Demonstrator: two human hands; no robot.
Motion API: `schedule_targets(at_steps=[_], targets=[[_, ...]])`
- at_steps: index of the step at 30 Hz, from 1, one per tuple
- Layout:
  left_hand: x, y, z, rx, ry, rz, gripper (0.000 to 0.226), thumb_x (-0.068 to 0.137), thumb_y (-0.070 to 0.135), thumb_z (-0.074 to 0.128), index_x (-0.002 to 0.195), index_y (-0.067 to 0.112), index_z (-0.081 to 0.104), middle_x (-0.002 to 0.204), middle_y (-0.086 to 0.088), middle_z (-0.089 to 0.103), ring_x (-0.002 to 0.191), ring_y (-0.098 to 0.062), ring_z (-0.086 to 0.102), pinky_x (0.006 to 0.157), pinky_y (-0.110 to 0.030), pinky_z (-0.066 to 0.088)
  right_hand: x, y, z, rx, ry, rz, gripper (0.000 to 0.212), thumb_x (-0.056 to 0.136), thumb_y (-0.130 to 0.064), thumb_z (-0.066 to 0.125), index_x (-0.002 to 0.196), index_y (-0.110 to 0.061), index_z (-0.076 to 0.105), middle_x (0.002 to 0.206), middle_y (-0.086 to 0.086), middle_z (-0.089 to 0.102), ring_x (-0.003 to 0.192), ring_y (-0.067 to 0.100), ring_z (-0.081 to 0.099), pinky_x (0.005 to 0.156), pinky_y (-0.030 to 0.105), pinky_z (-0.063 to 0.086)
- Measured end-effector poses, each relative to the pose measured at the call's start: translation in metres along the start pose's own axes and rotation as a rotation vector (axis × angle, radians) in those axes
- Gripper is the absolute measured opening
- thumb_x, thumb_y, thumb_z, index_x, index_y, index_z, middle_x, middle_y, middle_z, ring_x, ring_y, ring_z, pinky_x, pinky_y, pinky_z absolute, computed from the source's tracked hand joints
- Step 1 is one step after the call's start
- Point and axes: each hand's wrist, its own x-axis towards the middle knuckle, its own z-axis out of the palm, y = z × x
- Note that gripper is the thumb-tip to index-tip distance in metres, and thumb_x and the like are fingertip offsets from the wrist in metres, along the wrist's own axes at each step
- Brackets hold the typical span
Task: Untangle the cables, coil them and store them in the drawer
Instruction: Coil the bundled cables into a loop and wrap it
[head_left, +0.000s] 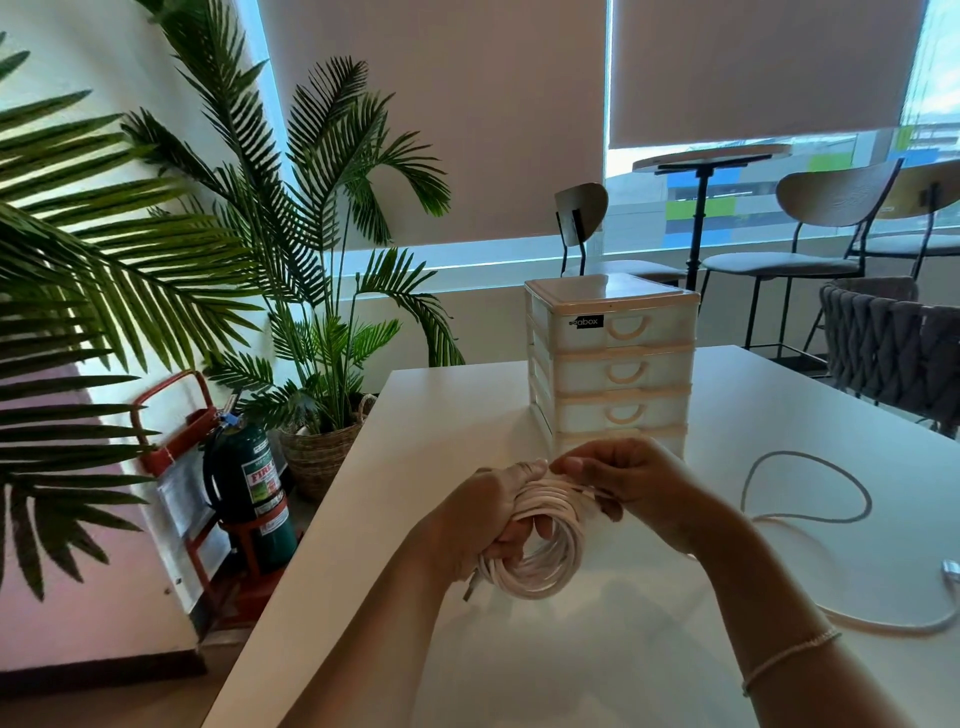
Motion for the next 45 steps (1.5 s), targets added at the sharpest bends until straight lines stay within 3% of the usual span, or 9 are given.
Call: schedule_targets(at_steps=[4, 11, 16, 21, 24, 28, 32, 38, 45], targets=[[-0.0013, 0.0009, 0.0, 0.03, -0.021, -0.005, 0.064, 0.098, 0.037, 0.035, 0.045, 0.008, 0.056, 0.032, 0.001, 0.026, 0.028, -0.011, 0.018, 0.039, -0.023, 0.021, 0.0032, 0.0049, 0.0013, -0.102, 0.108, 0.033, 0.007, 0.082, -0.011, 0.066, 0.081, -0.017, 0.07, 0.059, -0.002, 0.064, 0.036, 0.006, 0.037, 0.033, 0.018, 0.029], [0.0007, -0.0004, 0.0005, 0.021, 0.009, 0.004, 0.065, 0.099, 0.037, 0.033, 0.047, 0.005, 0.054, 0.031, 0.0, 0.025, 0.026, -0.011, 0.018, 0.033, -0.016, 0.025, 0.0029, 0.0041, 0.0022, -0.171, 0.109, 0.029, 0.012, 0.085, -0.018, 0.064, 0.075, -0.021, 0.07, 0.049, -0.007, 0.056, 0.043, 0.012, 0.034, 0.033, 0.017, 0.024], [0.0037, -0.0008, -0.002, -0.025, 0.028, -0.011, 0.067, 0.096, 0.048, 0.033, 0.049, 0.005, 0.053, 0.032, 0.0, 0.028, 0.026, -0.011, 0.02, 0.035, -0.017, 0.025, 0.0021, 0.0012, 0.0055, -0.193, 0.037, 0.021, 0.032, 0.078, -0.045, 0.056, 0.062, -0.019, 0.066, 0.053, 0.004, 0.045, 0.043, 0.011, 0.034, 0.035, 0.018, 0.026], [0.0041, -0.0018, -0.0031, -0.044, 0.074, -0.014, 0.06, 0.082, 0.059, 0.045, 0.05, 0.009, 0.051, 0.034, 0.002, 0.027, 0.028, -0.011, 0.02, 0.039, -0.018, 0.022, 0.0006, 0.0, 0.0038, -0.272, 0.002, 0.002, 0.07, 0.066, -0.062, 0.05, 0.072, 0.006, 0.063, 0.062, 0.011, 0.05, 0.045, 0.011, 0.038, 0.04, 0.019, 0.032], [0.0052, -0.0022, -0.0019, -0.099, 0.104, -0.027, 0.053, 0.084, 0.053, 0.051, 0.052, 0.011, 0.045, 0.036, 0.003, 0.024, 0.029, -0.011, 0.018, 0.041, -0.019, 0.021, 0.0026, 0.0003, 0.0052, -0.32, 0.021, 0.016, 0.053, 0.082, -0.047, 0.054, 0.064, 0.003, 0.061, 0.068, 0.001, 0.051, 0.047, 0.0, 0.041, 0.049, 0.017, 0.033], [0.0058, -0.0011, -0.0015, -0.117, 0.113, -0.051, 0.052, 0.09, 0.048, 0.048, 0.055, 0.01, 0.044, 0.035, 0.003, 0.024, 0.028, -0.011, 0.019, 0.039, -0.016, 0.022, 0.0029, 0.0027, 0.0042, -0.228, 0.017, 0.038, 0.038, 0.089, -0.029, 0.056, 0.055, -0.013, 0.059, 0.053, -0.004, 0.044, 0.044, 0.003, 0.032, 0.049, 0.02, 0.026], [0.0042, -0.0023, -0.0027, -0.111, 0.072, -0.058, 0.054, 0.092, 0.046, 0.046, 0.052, 0.011, 0.043, 0.035, 0.003, 0.024, 0.028, -0.011, 0.018, 0.038, -0.016, 0.023, -0.0003, 0.0026, 0.0038, -0.261, -0.03, 0.032, 0.028, 0.089, -0.027, 0.056, 0.07, -0.009, 0.068, 0.057, 0.006, 0.043, 0.044, 0.007, 0.029, 0.045, 0.022, 0.023], [0.0035, -0.001, -0.0023, -0.095, 0.029, -0.079, 0.051, 0.095, 0.04, 0.043, 0.052, 0.011, 0.044, 0.034, 0.003, 0.023, 0.028, -0.01, 0.018, 0.037, -0.016, 0.024, -0.0023, 0.0, 0.0002, -0.061, -0.079, 0.114, 0.022, 0.087, -0.002, 0.055, 0.075, -0.013, 0.071, 0.05, 0.0, 0.05, 0.041, 0.007, 0.029, 0.041, 0.019, 0.022], [0.0022, -0.0022, -0.0033, -0.045, 0.001, -0.084, 0.049, 0.095, 0.036, 0.043, 0.052, 0.012, 0.045, 0.035, 0.002, 0.025, 0.027, -0.01, 0.019, 0.035, -0.015, 0.025, 0.0, 0.0015, 0.0043, -0.149, -0.07, 0.12, 0.014, 0.085, -0.013, 0.064, 0.072, -0.015, 0.07, 0.055, 0.001, 0.051, 0.042, 0.005, 0.031, 0.041, 0.017, 0.024]])
